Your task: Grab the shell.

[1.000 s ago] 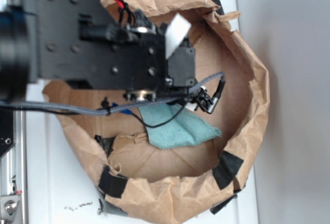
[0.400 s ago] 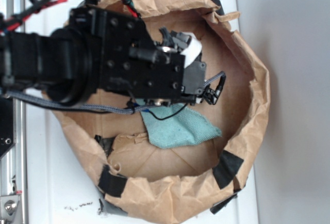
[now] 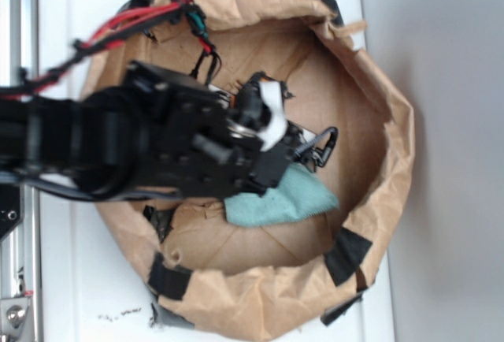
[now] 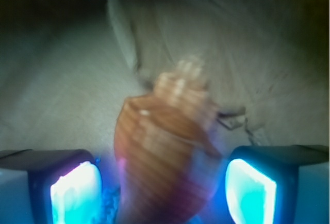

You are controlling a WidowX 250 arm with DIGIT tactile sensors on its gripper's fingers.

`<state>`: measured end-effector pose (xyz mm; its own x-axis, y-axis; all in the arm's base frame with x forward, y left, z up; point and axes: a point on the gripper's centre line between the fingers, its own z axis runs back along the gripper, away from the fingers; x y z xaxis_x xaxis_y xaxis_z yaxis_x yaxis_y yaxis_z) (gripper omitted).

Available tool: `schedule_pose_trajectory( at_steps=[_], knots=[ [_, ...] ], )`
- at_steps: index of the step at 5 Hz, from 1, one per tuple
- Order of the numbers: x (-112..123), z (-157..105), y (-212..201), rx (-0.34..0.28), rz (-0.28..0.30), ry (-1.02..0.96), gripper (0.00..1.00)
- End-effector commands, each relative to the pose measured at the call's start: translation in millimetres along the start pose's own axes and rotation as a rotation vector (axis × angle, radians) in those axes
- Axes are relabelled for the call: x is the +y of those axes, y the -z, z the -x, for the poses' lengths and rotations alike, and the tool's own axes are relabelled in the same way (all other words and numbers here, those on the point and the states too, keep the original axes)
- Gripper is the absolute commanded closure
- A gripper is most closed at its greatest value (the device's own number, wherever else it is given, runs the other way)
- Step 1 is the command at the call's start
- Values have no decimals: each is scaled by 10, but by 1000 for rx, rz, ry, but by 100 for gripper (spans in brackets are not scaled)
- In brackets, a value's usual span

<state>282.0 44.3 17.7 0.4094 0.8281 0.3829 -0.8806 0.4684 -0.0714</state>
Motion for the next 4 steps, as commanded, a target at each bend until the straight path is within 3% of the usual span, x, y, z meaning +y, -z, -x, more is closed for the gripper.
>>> schedule_pose_trajectory(
  at_steps=[1, 2, 4],
  knots=[
    [101, 18, -30, -44, 25, 1, 0],
    [83, 21, -61, -30, 34, 0, 100],
    [45, 12, -143, -9, 68, 22, 100]
  ],
)
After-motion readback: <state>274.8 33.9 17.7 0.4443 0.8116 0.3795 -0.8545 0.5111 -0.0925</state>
